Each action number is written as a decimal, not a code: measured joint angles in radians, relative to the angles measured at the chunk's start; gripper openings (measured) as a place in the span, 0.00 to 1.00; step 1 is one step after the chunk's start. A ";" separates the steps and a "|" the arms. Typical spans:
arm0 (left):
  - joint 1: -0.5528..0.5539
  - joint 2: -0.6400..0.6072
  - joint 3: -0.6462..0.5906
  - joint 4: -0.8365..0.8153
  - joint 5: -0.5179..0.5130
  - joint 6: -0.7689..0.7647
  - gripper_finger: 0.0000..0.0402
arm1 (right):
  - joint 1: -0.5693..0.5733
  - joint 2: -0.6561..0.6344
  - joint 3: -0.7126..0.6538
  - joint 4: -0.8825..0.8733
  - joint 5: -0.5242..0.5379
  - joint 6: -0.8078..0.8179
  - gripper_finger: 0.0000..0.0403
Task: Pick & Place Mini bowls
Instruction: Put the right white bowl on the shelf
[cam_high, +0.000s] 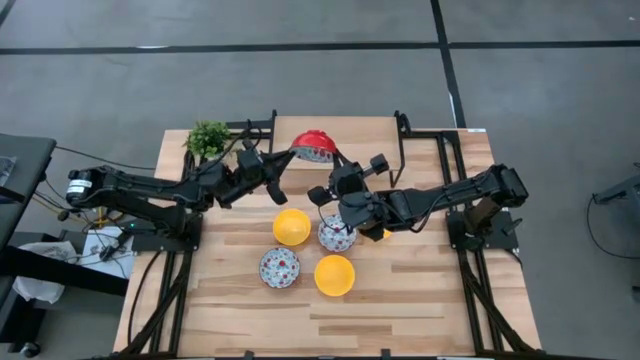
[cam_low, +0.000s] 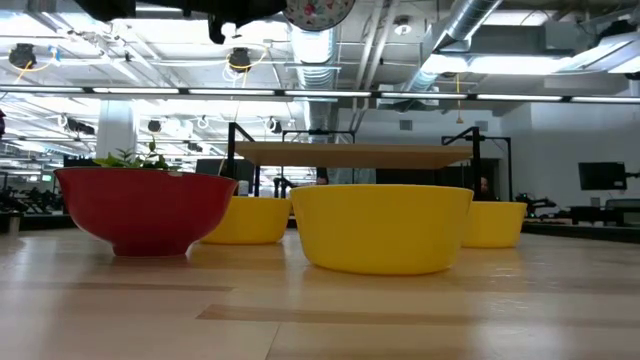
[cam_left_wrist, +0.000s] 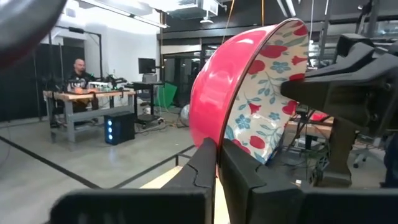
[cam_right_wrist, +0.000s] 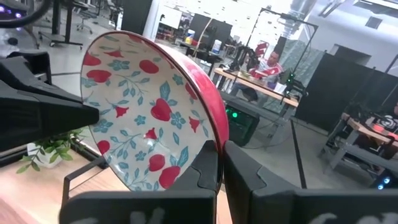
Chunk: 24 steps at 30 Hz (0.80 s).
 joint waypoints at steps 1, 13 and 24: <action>0.002 0.000 0.000 -0.001 0.002 -0.002 0.03 | 0.000 0.000 0.000 0.000 -0.001 0.000 0.00; 0.003 0.000 -0.001 0.015 0.052 -0.026 0.13 | 0.000 -0.002 0.002 0.001 -0.016 0.001 0.00; 0.004 0.001 -0.001 0.021 0.038 -0.028 0.06 | 0.001 0.001 0.001 0.008 -0.032 0.003 0.00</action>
